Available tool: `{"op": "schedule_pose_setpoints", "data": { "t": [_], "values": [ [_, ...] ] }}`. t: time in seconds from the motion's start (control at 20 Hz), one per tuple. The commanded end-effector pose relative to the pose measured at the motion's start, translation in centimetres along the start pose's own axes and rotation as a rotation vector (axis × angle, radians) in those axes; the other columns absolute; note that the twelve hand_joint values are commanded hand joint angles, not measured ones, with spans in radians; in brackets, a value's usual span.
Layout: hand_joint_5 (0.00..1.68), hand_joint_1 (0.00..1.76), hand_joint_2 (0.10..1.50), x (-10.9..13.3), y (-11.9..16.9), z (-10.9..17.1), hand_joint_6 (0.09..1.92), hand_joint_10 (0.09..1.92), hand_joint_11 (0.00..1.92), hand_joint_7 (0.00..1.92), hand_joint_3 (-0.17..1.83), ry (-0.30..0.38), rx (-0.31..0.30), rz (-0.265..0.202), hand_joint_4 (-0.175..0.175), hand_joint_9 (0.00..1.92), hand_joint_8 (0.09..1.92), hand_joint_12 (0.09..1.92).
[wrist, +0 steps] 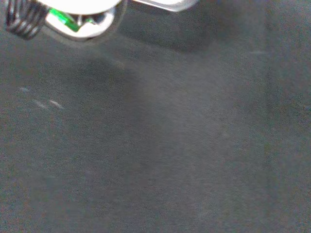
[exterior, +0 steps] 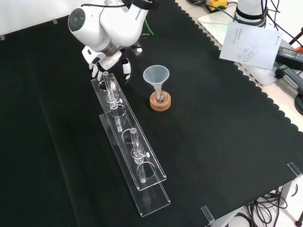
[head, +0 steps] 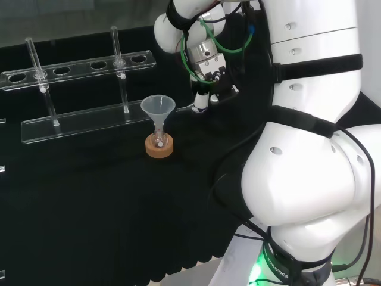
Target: Pick up the weighing funnel.
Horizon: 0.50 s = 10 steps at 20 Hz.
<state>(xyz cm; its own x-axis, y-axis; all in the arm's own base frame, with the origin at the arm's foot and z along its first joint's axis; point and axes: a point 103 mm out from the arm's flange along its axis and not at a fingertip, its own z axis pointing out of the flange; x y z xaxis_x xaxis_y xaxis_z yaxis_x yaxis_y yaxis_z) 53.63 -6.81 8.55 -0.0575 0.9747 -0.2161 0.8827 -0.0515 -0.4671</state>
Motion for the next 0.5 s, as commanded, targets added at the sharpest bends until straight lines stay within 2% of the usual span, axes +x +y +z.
{"op": "schedule_pose_setpoints", "data": {
  "t": [0.05, 0.5],
  "values": [
    [0.73, 0.93, 0.60, -0.39, 0.63, 0.07, 0.64, 0.51, 0.50, 0.48, 0.60, -0.014, -0.019, 0.020, 0.024, 0.72, 0.65, 1.29],
    [0.69, 0.93, 0.60, 0.00, 1.33, 0.31, 0.66, 0.50, 0.51, 0.48, 0.60, 0.005, -0.019, -0.010, 0.020, 0.72, 0.65, 1.28]
  ]
}}
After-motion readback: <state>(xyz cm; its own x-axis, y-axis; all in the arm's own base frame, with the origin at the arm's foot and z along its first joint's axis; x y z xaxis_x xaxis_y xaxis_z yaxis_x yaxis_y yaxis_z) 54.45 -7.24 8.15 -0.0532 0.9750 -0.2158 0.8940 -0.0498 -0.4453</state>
